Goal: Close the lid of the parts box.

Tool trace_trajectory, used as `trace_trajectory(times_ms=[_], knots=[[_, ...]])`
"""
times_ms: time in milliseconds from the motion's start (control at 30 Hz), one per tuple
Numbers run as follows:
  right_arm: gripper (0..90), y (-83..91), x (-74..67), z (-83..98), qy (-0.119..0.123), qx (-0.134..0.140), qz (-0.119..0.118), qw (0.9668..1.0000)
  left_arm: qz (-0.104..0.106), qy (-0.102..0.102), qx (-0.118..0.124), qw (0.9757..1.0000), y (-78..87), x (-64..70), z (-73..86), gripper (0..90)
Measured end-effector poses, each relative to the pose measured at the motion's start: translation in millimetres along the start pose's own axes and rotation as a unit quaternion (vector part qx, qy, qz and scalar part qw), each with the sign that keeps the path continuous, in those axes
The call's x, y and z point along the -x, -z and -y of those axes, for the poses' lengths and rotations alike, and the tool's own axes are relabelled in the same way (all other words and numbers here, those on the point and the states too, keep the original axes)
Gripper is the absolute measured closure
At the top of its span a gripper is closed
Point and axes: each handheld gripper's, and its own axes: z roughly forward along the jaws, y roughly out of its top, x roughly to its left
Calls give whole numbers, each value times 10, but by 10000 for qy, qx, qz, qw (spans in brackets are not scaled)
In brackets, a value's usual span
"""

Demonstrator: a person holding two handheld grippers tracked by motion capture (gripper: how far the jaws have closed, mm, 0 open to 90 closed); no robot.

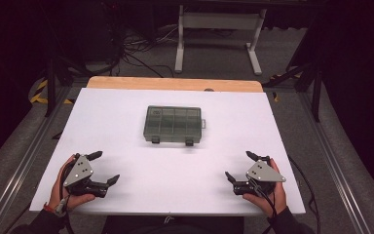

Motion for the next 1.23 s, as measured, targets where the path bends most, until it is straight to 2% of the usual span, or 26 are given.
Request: trace_trajectory(times_ms=[300, 833, 1233], knots=[[48, -20, -24, -21, 36, 19, -54, 10000, 4, 22, 1, 10000, 6, -22, 3, 49], [50, -10, -8, -35, 45, 41, 7, 10000, 8, 111, -45, 9999, -26, -50, 10, 49], [50, -1, 26, -23, -31, 51, 31, 10000, -16, 173, -74, 9998, -56, -73, 7, 49]])
